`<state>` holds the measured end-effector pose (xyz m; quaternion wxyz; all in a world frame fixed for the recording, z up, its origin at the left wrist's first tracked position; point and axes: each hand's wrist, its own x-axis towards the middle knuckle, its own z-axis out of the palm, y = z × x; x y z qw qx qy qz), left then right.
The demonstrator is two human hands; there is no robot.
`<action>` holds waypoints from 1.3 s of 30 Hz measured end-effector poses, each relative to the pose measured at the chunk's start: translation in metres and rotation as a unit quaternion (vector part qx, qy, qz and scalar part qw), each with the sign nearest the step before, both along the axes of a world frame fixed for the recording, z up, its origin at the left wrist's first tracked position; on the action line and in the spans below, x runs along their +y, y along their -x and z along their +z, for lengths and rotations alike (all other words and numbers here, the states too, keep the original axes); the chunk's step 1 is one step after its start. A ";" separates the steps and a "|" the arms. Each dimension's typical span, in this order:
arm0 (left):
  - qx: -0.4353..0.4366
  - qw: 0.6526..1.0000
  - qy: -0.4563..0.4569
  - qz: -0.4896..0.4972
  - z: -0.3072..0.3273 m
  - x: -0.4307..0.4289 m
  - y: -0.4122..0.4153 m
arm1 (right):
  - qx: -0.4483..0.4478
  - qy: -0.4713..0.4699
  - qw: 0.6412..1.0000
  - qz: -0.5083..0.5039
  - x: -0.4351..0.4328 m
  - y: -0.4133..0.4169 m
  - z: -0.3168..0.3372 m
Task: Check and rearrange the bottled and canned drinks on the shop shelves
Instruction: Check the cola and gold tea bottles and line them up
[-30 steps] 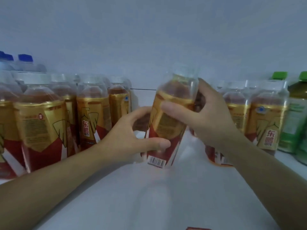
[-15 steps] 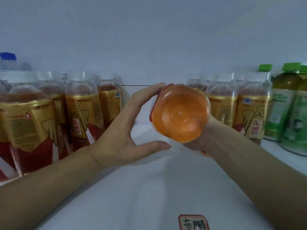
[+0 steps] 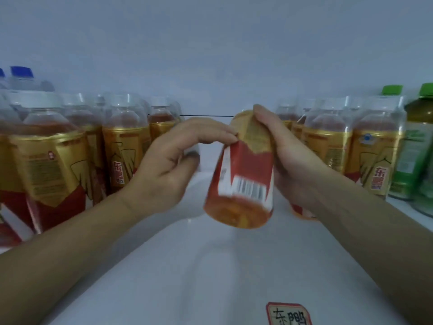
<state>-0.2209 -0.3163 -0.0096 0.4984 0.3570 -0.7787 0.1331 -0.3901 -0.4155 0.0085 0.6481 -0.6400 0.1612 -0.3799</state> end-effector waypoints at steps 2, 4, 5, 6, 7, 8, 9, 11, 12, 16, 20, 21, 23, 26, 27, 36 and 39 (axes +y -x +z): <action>0.097 0.995 -0.014 0.012 0.002 0.002 -0.003 | -0.004 0.065 0.996 -0.066 0.004 0.000 0.001; 0.144 0.989 -0.027 0.020 0.001 0.001 -0.002 | 0.012 0.125 0.988 -0.092 0.013 -0.003 -0.002; 0.154 0.987 -0.032 0.026 0.001 0.001 0.001 | 0.016 0.132 0.987 -0.092 0.015 -0.005 -0.003; 0.161 0.986 -0.030 0.032 0.001 0.001 0.004 | 0.022 0.132 0.987 -0.083 0.015 -0.007 -0.005; 0.168 0.985 -0.026 0.039 0.002 0.002 0.007 | 0.034 0.136 0.988 -0.067 0.016 -0.007 -0.005; 0.173 0.984 -0.021 0.043 0.004 0.002 0.009 | 0.054 0.138 0.988 -0.043 0.019 -0.006 -0.002; 0.178 0.983 -0.020 0.049 0.007 0.004 0.010 | 0.081 0.145 0.986 -0.014 0.021 -0.004 0.000; 0.178 0.981 -0.037 0.065 0.013 0.011 0.010 | 0.166 0.169 0.970 0.052 0.024 0.002 0.004; 0.172 0.981 -0.050 0.077 0.018 0.016 0.010 | 0.216 0.180 0.957 0.078 0.027 0.004 0.005; 0.127 0.977 -0.122 0.120 0.045 0.045 0.010 | 0.300 0.190 0.933 0.058 0.037 0.004 0.012; -0.032 0.951 -0.161 0.262 0.076 0.073 0.007 | 0.296 0.201 0.934 0.011 0.060 -0.009 0.019; -0.054 0.944 -0.153 0.288 0.082 0.080 0.005 | 0.291 0.197 0.936 0.008 0.068 -0.015 0.017; -0.101 0.927 -0.129 0.338 0.090 0.090 -0.001 | 0.284 0.190 0.940 -0.003 0.084 -0.031 0.011; -0.175 0.894 -0.110 0.398 0.091 0.101 -0.013 | 0.264 0.205 0.942 -0.026 0.104 -0.053 0.004; -0.190 0.887 -0.100 0.409 0.090 0.104 -0.017 | 0.261 0.223 0.939 -0.028 0.109 -0.059 0.004; -0.218 0.875 -0.101 0.420 0.092 0.119 -0.051 | 0.203 0.237 0.949 -0.037 0.139 -0.086 -0.003; -0.184 0.901 -0.076 0.386 0.080 0.115 -0.057 | 0.202 0.223 0.952 -0.047 0.140 -0.086 -0.006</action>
